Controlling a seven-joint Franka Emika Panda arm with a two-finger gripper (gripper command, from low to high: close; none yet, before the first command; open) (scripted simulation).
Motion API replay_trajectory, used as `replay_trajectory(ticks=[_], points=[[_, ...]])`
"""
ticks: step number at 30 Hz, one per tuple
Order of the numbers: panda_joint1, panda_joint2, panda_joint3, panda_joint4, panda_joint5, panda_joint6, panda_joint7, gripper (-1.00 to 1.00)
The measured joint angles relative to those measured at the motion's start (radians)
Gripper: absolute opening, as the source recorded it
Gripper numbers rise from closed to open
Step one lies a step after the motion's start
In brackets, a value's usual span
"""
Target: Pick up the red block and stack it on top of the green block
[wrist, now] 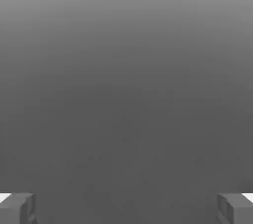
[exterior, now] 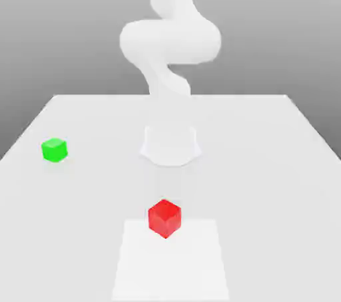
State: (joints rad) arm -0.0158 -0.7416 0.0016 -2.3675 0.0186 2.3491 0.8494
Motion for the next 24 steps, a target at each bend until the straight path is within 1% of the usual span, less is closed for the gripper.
replay_trajectory(ticks=[9, 14, 16, 18, 20, 23, 24], points=[[-0.062, 0.254, 0.047, -0.290, 0.056, 0.210, 0.234, 0.00], [-0.108, 0.410, 0.104, -0.468, 0.065, 0.337, 0.402, 0.00], [-0.128, 0.504, 0.125, -0.532, 0.057, 0.411, 0.480, 0.00], [-0.138, 0.650, 0.126, -0.564, 0.020, 0.523, 0.559, 0.00], [-0.136, 0.754, 0.110, -0.567, -0.026, 0.606, 0.609, 0.00], [-0.090, 0.871, 0.050, -0.556, -0.079, 0.705, 0.653, 0.00], [-0.072, 0.901, 0.031, -0.553, -0.084, 0.731, 0.659, -1.00]])
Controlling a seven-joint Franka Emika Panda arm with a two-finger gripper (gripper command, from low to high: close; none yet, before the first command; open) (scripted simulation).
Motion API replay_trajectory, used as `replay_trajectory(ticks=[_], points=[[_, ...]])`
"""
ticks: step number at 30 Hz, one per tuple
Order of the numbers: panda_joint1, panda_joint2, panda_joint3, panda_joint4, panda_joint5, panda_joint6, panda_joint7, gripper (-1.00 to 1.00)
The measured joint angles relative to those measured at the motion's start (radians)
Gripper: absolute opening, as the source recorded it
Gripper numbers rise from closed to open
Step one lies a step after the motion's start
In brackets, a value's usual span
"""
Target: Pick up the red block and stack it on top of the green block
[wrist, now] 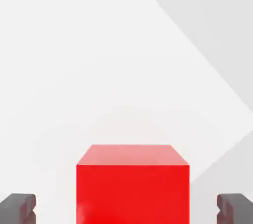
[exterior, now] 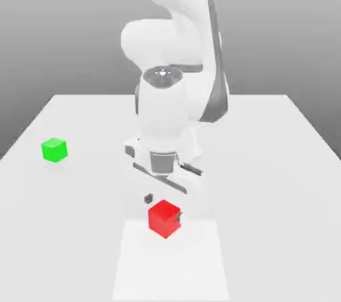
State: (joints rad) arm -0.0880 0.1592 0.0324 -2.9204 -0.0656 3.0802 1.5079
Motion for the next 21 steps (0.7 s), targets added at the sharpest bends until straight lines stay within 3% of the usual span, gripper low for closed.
replay_trajectory(ticks=[7, 15, 21], points=[[0.005, 0.005, -0.005, 0.000, -0.002, 0.005, 0.002, -1.00], [0.001, -0.256, 0.024, -0.036, 0.084, -0.219, -0.059, -1.00], [-0.204, -0.344, -0.092, -0.025, 0.022, -0.302, 0.053, -1.00]])
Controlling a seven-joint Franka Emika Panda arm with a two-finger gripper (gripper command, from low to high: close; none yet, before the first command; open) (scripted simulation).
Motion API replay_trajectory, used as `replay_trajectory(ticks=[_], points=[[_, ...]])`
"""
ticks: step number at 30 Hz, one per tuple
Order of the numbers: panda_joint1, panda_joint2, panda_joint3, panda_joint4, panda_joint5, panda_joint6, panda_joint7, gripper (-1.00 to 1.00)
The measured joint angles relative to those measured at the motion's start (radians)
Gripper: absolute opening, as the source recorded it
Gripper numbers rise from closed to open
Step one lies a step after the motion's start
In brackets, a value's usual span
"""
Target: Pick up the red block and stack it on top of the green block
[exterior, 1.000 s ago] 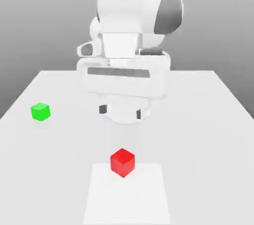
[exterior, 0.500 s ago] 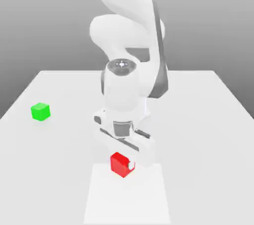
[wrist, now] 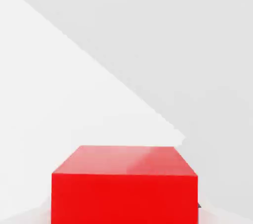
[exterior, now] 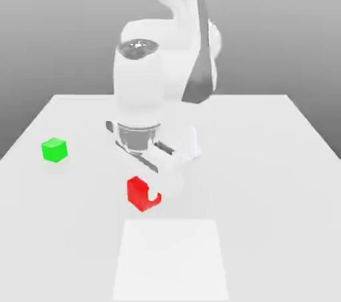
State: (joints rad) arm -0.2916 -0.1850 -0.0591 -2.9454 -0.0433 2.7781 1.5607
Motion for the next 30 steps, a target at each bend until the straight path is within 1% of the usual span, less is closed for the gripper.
replay_trajectory(ticks=[10, 18, 19, 21, 30], points=[[-0.432, -0.071, -0.214, 0.027, -0.119, -0.083, 0.216, -1.00], [-0.778, -0.075, -0.389, 0.042, -0.199, -0.114, 0.379, -1.00], [-0.799, -0.071, -0.406, 0.044, -0.197, -0.115, 0.386, -1.00], [-0.798, -0.058, -0.426, 0.049, -0.170, -0.114, 0.373, -1.00], [-0.708, 0.039, -0.476, 0.065, -0.004, -0.045, 0.261, -1.00]])
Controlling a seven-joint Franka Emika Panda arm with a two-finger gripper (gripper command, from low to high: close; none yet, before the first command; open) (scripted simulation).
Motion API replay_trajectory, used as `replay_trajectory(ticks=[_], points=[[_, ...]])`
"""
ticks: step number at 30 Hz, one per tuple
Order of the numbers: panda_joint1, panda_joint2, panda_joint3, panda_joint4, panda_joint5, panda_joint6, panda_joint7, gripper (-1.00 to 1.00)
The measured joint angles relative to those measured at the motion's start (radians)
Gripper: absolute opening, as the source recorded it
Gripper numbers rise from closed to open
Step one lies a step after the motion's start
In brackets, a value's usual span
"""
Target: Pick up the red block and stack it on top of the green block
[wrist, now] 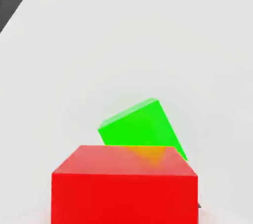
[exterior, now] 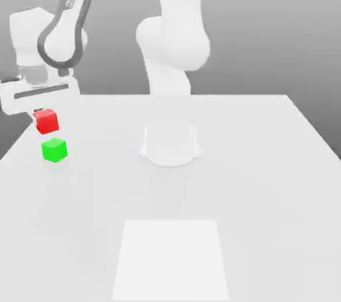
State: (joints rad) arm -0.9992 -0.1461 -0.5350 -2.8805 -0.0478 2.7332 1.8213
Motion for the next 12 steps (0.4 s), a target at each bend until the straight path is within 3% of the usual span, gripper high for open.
replay_trajectory(ticks=[11, 12], points=[[0.055, 0.178, -0.012, -0.009, 0.186, 0.180, -0.129, -1.00], [0.052, 0.192, -0.009, -0.011, 0.194, 0.195, -0.135, 1.00]])
